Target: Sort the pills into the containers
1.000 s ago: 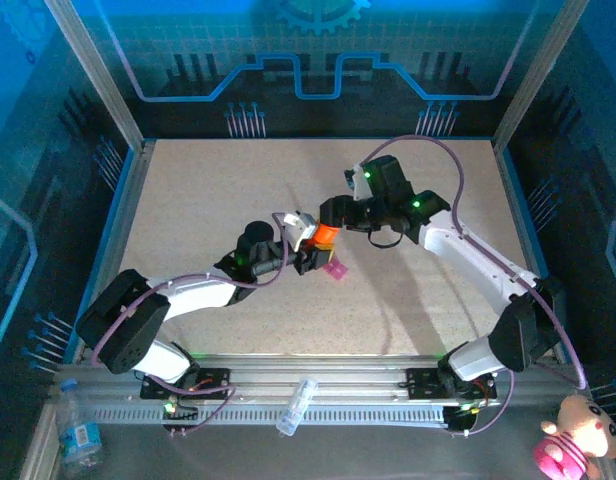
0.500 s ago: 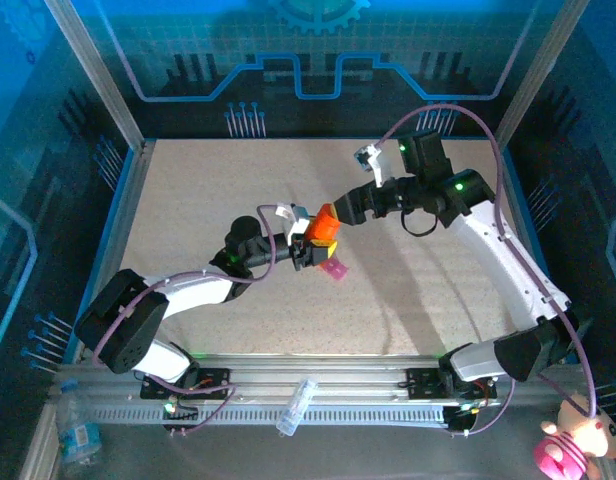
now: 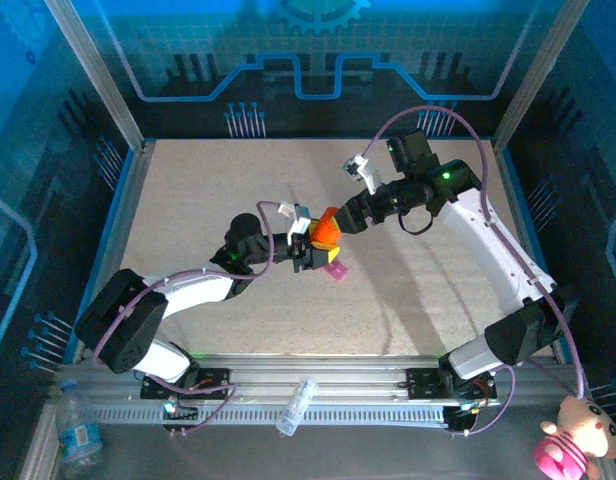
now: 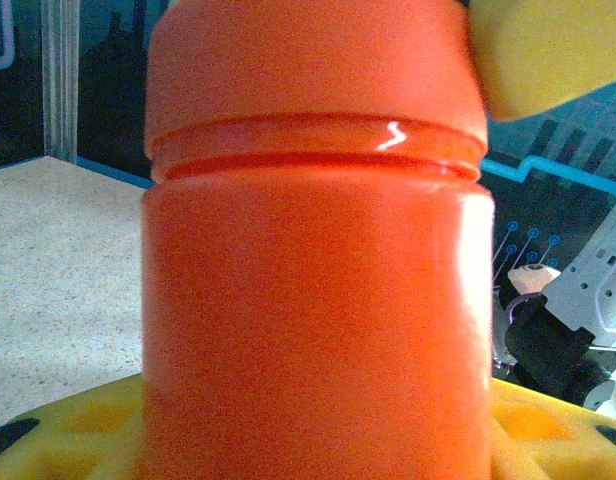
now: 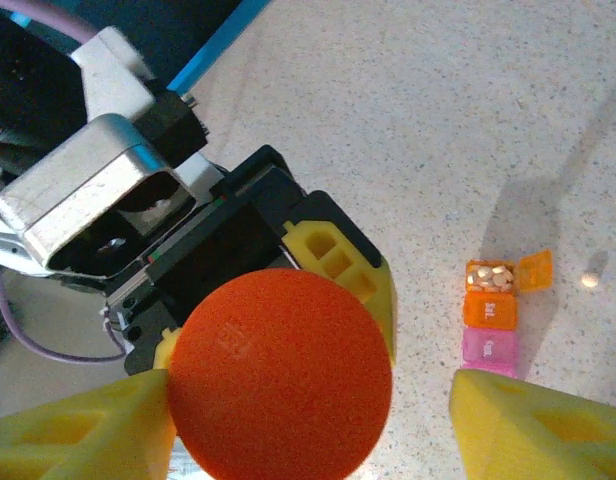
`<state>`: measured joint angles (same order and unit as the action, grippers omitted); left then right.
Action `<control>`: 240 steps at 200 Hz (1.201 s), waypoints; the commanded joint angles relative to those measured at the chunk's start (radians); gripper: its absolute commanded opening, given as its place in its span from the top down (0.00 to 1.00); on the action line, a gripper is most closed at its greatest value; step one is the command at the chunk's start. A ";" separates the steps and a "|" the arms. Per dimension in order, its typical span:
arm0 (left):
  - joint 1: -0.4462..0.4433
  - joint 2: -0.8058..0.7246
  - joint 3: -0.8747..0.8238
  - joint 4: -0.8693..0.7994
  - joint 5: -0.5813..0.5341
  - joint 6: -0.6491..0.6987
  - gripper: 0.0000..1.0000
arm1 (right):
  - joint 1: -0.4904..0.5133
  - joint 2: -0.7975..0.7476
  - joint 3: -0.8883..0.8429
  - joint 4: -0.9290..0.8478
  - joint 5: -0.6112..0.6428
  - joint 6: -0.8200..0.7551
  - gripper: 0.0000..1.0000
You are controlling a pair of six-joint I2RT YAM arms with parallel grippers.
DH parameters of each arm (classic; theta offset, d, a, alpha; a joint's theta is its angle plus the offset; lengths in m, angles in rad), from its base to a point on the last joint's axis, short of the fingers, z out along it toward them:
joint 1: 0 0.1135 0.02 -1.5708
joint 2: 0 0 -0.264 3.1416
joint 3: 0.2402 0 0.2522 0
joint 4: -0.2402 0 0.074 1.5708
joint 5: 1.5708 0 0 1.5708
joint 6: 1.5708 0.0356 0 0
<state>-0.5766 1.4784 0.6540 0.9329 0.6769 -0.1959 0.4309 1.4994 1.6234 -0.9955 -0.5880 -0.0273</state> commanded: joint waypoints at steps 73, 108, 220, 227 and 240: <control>0.004 -0.011 0.043 0.054 -0.021 0.014 1.00 | 0.063 -0.005 -0.125 0.140 0.042 0.243 0.61; -0.035 -0.058 0.048 -0.056 -0.237 0.182 1.00 | 0.145 -0.013 -0.242 0.284 0.246 0.533 0.61; -0.018 -0.037 -0.004 0.062 -0.235 0.132 1.00 | -0.017 -0.169 -0.266 0.365 0.045 0.476 0.23; -0.010 -0.037 -0.007 0.074 -0.207 0.119 1.00 | -0.032 -0.177 -0.238 0.320 0.013 0.423 0.21; 0.002 -0.036 -0.008 0.093 -0.150 0.092 1.00 | -0.052 -0.167 -0.173 0.221 -0.031 0.317 0.19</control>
<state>-0.6029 1.4799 0.6476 0.8566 0.3927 -0.0486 0.4259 1.3651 1.3411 -0.5987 -0.4904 0.4969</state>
